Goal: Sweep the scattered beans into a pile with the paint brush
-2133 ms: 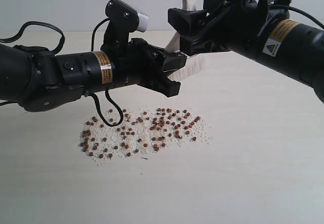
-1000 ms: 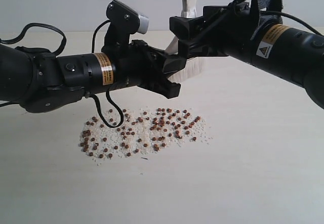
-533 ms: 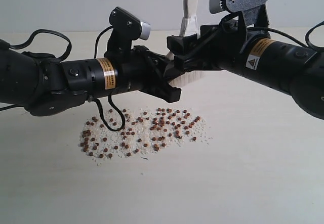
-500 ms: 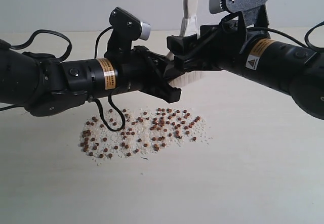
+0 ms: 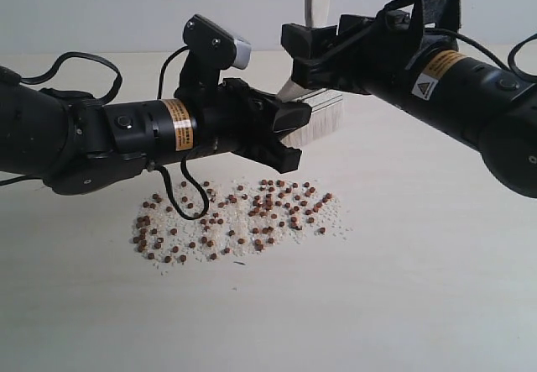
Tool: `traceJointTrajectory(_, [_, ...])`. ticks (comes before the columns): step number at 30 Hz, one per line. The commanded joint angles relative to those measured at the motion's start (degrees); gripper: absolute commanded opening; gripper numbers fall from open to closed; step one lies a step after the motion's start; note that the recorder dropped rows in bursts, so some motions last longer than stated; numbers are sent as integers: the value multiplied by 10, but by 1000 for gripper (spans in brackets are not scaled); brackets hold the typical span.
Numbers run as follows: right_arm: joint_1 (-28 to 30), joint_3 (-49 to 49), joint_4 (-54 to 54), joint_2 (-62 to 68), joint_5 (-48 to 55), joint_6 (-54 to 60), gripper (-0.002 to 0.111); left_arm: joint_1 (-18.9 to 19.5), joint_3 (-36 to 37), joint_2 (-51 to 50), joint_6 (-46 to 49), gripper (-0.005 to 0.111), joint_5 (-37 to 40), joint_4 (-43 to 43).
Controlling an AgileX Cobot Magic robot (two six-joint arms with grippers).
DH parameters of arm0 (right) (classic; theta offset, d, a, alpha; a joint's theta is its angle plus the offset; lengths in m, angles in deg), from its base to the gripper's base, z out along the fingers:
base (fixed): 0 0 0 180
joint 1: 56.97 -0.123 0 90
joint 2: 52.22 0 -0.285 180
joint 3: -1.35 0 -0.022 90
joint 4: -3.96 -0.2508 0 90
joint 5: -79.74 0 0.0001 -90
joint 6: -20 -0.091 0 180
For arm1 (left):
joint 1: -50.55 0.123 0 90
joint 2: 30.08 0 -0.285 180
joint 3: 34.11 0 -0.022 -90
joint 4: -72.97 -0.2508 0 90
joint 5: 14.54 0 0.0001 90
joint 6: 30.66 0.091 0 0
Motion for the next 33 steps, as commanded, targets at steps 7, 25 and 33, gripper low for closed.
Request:
traceJointTrajectory(7, [-2, 19, -12, 26, -7, 4, 72, -2, 0, 1, -2, 0, -14, 0])
traceJointTrajectory(25, [-2, 19, -9, 26, -1, 14, 5, -2, 0, 1, -4, 0, -14, 0])
traceJointTrajectory(33, [-2, 19, -9, 26, -1, 15, 0, -2, 0, 1, -4, 0, -14, 0])
